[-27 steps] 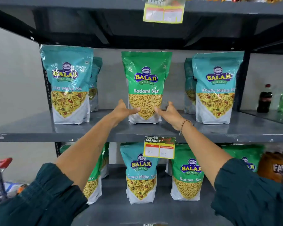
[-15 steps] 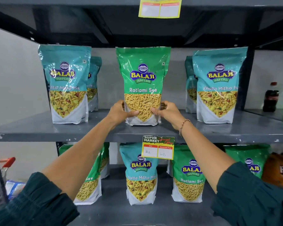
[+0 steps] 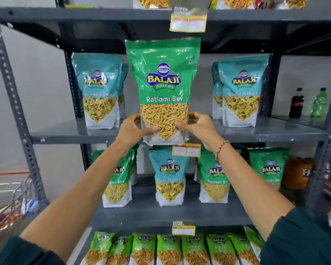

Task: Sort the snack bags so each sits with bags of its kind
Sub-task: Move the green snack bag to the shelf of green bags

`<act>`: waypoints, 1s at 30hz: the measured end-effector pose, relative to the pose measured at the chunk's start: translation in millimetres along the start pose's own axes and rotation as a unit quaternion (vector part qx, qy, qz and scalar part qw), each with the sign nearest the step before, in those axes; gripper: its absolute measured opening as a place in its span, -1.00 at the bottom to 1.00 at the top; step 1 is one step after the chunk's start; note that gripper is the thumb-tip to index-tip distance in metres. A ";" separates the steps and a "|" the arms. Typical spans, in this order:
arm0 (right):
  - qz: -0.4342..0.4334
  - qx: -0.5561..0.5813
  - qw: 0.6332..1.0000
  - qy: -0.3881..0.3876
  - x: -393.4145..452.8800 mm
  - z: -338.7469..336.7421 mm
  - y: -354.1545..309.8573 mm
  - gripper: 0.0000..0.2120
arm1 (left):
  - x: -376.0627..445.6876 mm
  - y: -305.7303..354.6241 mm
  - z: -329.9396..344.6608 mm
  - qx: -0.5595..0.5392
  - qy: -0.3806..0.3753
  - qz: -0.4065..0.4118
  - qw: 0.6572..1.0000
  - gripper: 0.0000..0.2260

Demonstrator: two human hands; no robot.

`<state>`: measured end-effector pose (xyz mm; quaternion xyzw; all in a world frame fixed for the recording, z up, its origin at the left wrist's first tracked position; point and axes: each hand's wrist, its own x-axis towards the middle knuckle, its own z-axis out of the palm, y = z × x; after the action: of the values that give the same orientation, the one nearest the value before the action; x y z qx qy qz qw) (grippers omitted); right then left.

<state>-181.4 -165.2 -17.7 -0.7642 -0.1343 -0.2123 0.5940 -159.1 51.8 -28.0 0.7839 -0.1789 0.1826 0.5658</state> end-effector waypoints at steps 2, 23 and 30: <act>0.000 0.003 1.000 -0.004 -23.6 6.7 2.8 -0.58 | -25.6 -8.7 -4.1 -0.007 0.006 -0.002 1.000 -0.17; 0.167 -0.066 0.975 -0.127 -97.3 118.2 226.7 -0.39 | -109.3 -224.5 14.1 0.111 -0.058 -0.248 0.961 -0.25; 0.192 -0.092 0.966 -0.146 -64.1 151.0 280.7 -0.30 | -85.8 -274.3 21.2 0.136 -0.040 -0.292 0.946 -0.23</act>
<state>-84.0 -89.0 -318.4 -0.8500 -0.0501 0.0077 0.5244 -98.3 119.1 -301.5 0.8780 0.0614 0.0006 0.4747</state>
